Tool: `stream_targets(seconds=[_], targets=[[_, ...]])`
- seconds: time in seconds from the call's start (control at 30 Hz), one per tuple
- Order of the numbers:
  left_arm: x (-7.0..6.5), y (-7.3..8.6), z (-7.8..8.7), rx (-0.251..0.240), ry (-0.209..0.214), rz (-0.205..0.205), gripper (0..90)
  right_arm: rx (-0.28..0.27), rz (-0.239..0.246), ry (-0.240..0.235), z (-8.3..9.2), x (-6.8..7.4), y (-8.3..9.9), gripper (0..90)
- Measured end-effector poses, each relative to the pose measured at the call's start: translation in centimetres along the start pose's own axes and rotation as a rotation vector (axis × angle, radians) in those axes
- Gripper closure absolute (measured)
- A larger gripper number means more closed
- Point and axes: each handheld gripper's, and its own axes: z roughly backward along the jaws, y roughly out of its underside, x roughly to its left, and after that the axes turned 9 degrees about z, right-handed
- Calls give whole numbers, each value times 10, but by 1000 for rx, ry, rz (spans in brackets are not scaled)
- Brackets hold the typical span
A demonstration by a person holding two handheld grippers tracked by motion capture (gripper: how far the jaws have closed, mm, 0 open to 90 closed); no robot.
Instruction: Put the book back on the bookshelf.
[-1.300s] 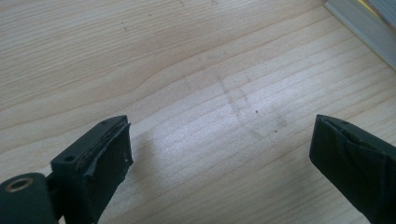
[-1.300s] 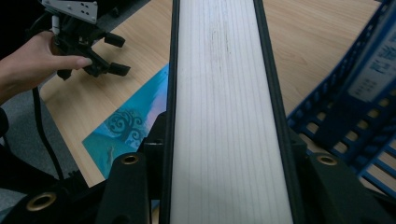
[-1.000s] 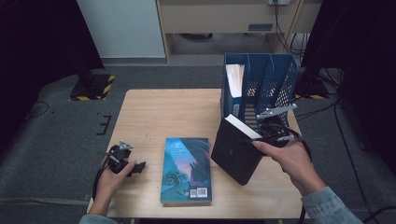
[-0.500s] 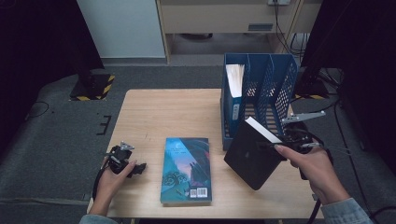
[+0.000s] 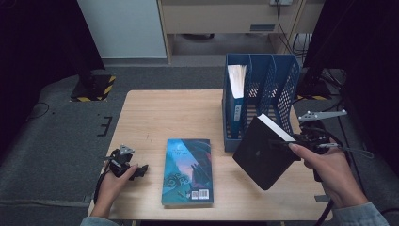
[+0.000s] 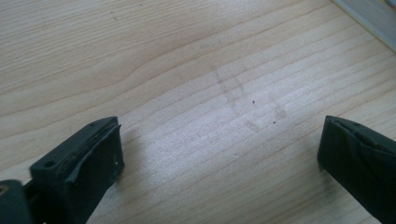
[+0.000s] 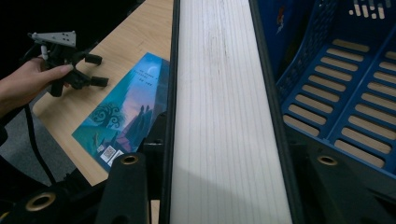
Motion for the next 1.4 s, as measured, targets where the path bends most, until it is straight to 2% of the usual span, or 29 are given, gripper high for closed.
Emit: stream_targets(seconds=[0.33, 0.57, 0.9, 1.27, 1.4], targets=[[0, 4, -1, -39, 11, -4, 0, -21, -32, 22, 15, -3, -5, 524], [-1, 4, -4, -63, 25, -22, 0, -31, -50, 36, 25, -2, -10, 524], [-1, 6, -4, -84, 37, -29, 0, -45, -62, 85, 43, -5, -30, 523], [-1, 5, -5, -90, 39, -24, 0, -76, -107, 120, 52, -22, -47, 522], [-1, 5, -5, -88, 39, -29, 0, -86, -110, 128, 55, -27, -54, 522]])
